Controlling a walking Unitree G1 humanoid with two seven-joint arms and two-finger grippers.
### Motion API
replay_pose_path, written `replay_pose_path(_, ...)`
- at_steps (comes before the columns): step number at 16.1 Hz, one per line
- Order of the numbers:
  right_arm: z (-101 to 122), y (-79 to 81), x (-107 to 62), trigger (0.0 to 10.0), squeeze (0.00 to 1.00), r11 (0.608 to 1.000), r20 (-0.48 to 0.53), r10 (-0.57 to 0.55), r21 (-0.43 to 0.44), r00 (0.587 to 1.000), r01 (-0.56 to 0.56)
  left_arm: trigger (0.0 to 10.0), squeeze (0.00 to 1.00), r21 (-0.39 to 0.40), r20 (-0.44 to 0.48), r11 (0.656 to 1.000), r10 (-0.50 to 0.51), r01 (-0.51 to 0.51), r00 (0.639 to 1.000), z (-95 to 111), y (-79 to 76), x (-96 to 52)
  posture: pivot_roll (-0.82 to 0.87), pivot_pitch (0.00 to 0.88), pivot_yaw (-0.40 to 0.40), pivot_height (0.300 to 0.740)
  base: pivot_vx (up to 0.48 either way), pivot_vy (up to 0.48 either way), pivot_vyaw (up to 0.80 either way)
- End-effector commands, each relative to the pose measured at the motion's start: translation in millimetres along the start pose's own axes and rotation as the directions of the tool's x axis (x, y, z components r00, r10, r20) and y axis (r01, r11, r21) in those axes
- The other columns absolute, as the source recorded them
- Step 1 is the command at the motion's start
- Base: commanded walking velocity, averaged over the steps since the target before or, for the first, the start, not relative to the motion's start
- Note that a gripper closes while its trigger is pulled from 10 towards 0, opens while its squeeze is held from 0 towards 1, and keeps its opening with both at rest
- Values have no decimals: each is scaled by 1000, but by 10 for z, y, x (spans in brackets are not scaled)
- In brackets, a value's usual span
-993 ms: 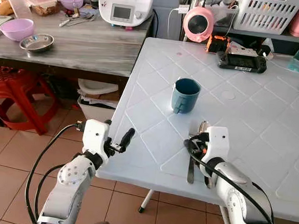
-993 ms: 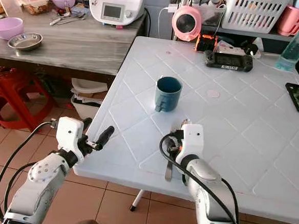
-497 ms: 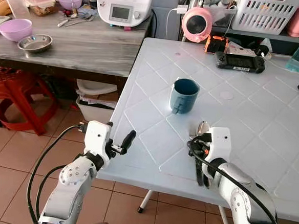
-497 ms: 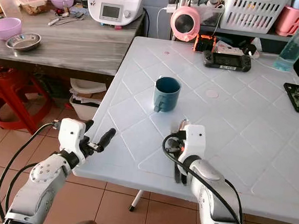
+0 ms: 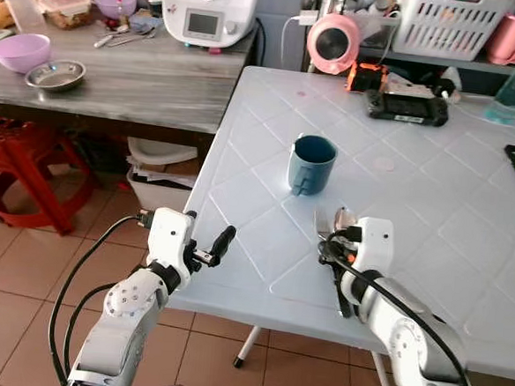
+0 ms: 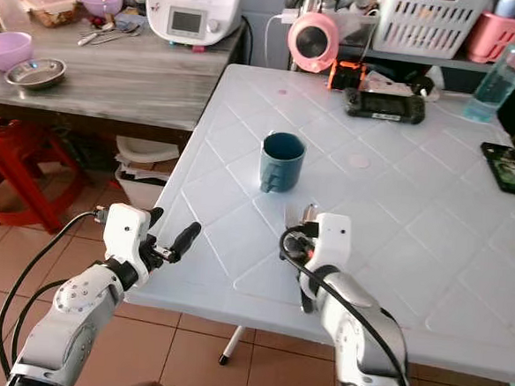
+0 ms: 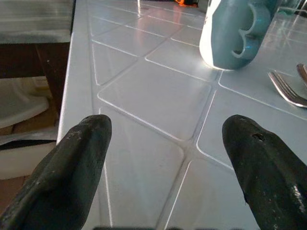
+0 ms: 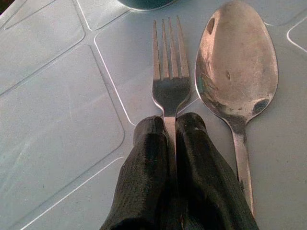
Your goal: Setting the table
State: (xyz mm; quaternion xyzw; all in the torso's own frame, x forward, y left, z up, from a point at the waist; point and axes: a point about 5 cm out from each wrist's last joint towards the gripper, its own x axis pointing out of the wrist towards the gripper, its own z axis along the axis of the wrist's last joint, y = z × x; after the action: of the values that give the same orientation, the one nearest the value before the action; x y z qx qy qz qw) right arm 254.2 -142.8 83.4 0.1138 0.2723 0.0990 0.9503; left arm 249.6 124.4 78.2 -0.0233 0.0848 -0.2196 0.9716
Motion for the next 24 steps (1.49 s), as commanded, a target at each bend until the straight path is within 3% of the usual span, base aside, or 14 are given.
replay_pose_path(1,-141,13,55,0,0,999,-79,-11,35,997,14,10000,0,7,-20,1000,9,-9,1000,-23,15,12,-53,0,13,740,0,0,0)
replay_pose_path(4,77,163,84,0,0,999,59,34,-39,998,-32,10000,0,-4,-23,999,53,-53,998,-29,63,26,-53,0,11,740,0,0,0)
replay_pose_path(6,115,195,75,118,0,999,91,45,-4,995,-45,10000,0,-7,-25,997,83,-83,996,-24,92,30,-53,0,10,740,0,0,0)
replay_pose_path(7,124,187,67,4235,0,999,92,40,4,995,-40,10000,0,-5,-20,996,90,-90,996,-12,103,33,-54,0,10,740,0,0,0)
replay_pose_path(8,116,179,61,10000,0,999,85,38,11,996,-39,10000,0,-3,-18,996,93,-93,996,-4,108,33,-55,0,11,740,0,0,0)
replay_pose_path(12,12,151,54,10000,0,997,35,25,66,999,-27,10000,0,6,-20,995,96,-96,995,-1,122,44,-58,0,14,740,0,86,0)
replay_pose_path(14,-91,95,60,10000,0,995,-39,2,98,999,2,10000,0,16,-25,996,85,-85,996,6,129,53,-59,0,16,740,0,480,0)
replay_pose_path(24,-158,116,68,10000,0,992,-84,17,123,996,-6,10000,0,30,-37,996,80,-79,996,6,161,53,-55,0,21,740,0,480,0)
